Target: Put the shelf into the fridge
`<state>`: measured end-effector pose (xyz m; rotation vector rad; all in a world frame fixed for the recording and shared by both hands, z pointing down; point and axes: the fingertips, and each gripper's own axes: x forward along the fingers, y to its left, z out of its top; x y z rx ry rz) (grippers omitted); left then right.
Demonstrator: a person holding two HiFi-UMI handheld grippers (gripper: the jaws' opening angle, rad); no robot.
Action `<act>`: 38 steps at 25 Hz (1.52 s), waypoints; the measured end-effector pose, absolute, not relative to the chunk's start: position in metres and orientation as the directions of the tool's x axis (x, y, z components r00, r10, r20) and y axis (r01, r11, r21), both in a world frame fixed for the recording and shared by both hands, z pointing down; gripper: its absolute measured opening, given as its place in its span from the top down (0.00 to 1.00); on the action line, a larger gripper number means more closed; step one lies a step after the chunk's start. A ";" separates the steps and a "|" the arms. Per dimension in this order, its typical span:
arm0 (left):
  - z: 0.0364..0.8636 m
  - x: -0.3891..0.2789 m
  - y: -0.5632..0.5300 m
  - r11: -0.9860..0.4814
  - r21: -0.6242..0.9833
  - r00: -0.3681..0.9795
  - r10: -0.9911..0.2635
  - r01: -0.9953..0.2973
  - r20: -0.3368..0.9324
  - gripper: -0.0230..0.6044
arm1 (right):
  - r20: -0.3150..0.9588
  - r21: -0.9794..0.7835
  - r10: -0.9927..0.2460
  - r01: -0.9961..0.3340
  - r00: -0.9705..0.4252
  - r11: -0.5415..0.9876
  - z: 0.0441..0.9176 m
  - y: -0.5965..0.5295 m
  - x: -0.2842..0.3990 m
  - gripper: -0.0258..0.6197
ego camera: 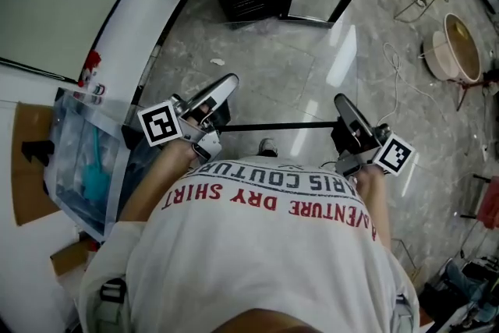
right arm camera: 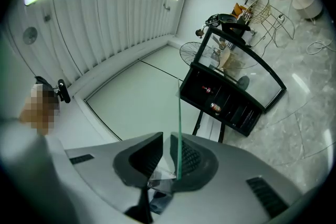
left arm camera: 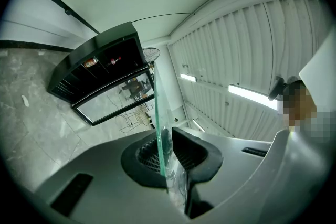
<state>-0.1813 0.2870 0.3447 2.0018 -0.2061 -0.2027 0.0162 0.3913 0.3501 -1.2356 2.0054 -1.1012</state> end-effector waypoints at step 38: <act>0.376 -0.036 -0.011 -0.379 0.915 0.933 -0.359 -0.139 -0.007 0.89 | 0.033 -0.878 -0.853 -0.423 -0.522 0.225 0.383 0.067 0.173 0.89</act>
